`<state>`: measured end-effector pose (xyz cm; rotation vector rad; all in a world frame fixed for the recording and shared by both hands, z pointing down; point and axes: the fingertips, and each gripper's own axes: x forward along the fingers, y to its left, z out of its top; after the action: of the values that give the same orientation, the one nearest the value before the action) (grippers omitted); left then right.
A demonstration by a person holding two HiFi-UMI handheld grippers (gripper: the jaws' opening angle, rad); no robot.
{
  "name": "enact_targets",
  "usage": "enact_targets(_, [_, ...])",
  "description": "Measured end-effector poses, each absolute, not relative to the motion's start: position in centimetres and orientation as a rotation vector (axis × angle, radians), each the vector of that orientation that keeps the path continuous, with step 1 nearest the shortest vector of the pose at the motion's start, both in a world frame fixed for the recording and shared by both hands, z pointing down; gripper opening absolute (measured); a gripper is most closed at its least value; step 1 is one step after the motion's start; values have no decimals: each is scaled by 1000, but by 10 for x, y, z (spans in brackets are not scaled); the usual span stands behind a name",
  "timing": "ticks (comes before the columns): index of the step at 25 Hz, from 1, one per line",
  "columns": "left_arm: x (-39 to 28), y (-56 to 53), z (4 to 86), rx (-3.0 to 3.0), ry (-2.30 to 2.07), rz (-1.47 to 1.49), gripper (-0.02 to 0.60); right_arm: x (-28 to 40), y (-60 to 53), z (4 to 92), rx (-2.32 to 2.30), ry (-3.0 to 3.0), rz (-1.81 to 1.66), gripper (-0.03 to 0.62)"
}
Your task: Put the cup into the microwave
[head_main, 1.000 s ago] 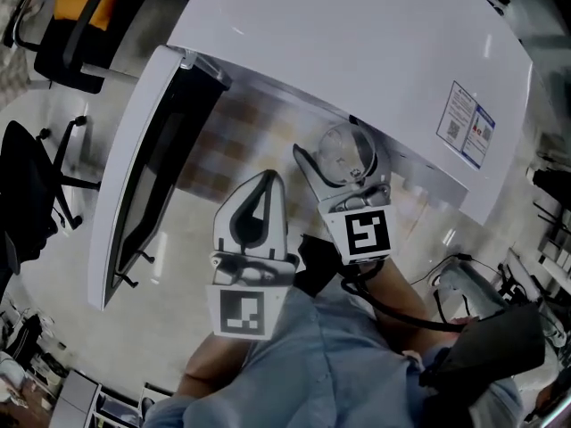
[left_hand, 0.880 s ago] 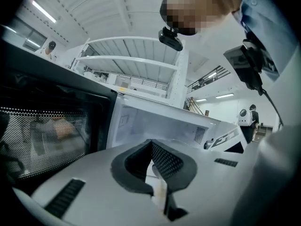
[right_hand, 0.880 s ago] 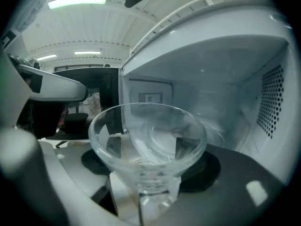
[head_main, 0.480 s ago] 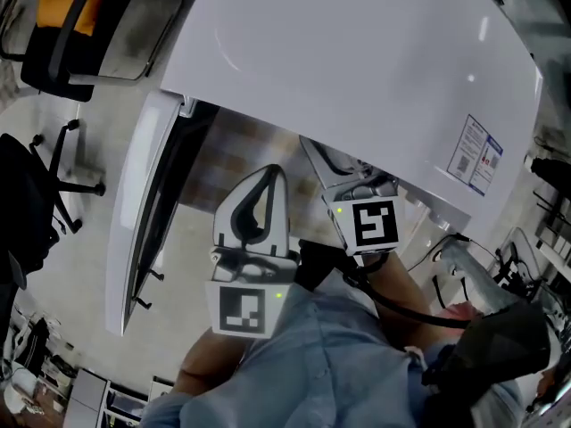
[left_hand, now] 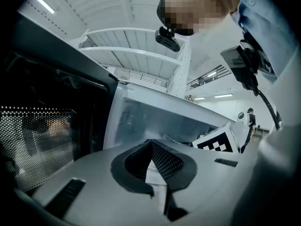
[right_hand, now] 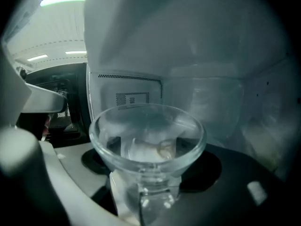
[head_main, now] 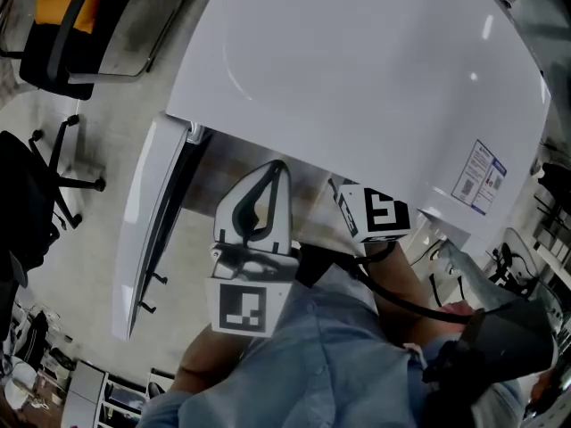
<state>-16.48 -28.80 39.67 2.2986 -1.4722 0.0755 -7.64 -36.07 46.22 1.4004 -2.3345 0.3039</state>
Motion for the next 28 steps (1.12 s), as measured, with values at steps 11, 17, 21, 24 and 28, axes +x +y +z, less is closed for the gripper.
enact_targets(11, [-167, -279, 393, 2287, -1550, 69, 8, -68, -362, 466, 1411, -2301, 232, 377])
enact_targets(17, [-169, -262, 390, 2286, -1595, 67, 8, -66, -349, 464, 1382, -2321, 215, 377])
enact_targets(21, [-170, -251, 388, 2277, -1630, 59, 8, -66, -339, 460, 1382, -2356, 228, 379])
enact_targets(24, [-169, -238, 384, 2271, -1658, 48, 8, -67, -329, 455, 1391, -2382, 255, 382])
enact_targets(28, [-165, -221, 382, 2270, -1687, 41, 8, -69, -313, 448, 1400, -2420, 273, 381])
